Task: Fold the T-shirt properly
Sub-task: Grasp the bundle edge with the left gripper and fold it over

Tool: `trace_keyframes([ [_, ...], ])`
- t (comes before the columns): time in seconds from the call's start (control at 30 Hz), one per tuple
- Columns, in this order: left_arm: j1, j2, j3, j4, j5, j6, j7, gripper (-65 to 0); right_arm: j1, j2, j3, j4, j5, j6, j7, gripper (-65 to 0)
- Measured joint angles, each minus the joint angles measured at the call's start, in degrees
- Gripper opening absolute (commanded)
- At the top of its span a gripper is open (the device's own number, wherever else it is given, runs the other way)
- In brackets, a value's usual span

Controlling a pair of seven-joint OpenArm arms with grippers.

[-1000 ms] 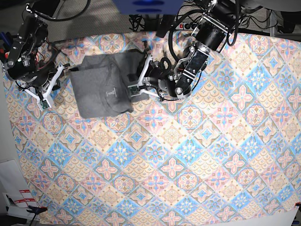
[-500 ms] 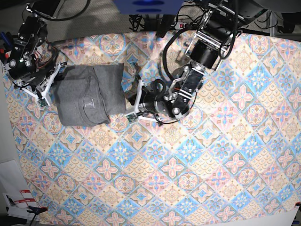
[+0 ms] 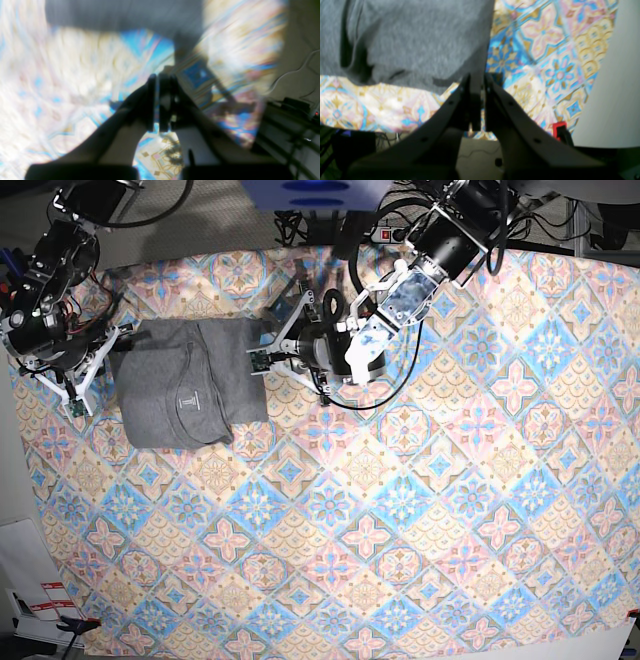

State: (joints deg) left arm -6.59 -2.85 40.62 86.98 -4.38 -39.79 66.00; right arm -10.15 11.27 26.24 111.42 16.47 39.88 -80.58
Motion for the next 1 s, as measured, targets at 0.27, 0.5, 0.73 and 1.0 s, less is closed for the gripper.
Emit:
trace_keyframes([
  [0.27,-4.6,4.8,11.2,-12.7,-1.2,-0.1,-5.9,-62.9,0.2,0.1,0.0,0.0,-0.2,0.0,0.0,-62.9],
  [0.5,-4.5,5.1,12.7,-14.2,-0.9,-0.1,-10.1,-62.8,0.2,0.2,0.1,0.0,-0.2,0.0,0.0,-62.9],
  [0.73,-6.6,9.3,12.4,-29.3,-2.1,-0.5,-24.0,-63.2,0.2,0.1,0.1,0.0,-0.2,0.0,0.0,-62.9],
  [1.0,-10.8,11.9,12.3,-40.2,-4.8,-2.5,-32.1,-63.4,0.2,0.1,0.1,0.0,-0.2,0.0,0.0,-62.9],
])
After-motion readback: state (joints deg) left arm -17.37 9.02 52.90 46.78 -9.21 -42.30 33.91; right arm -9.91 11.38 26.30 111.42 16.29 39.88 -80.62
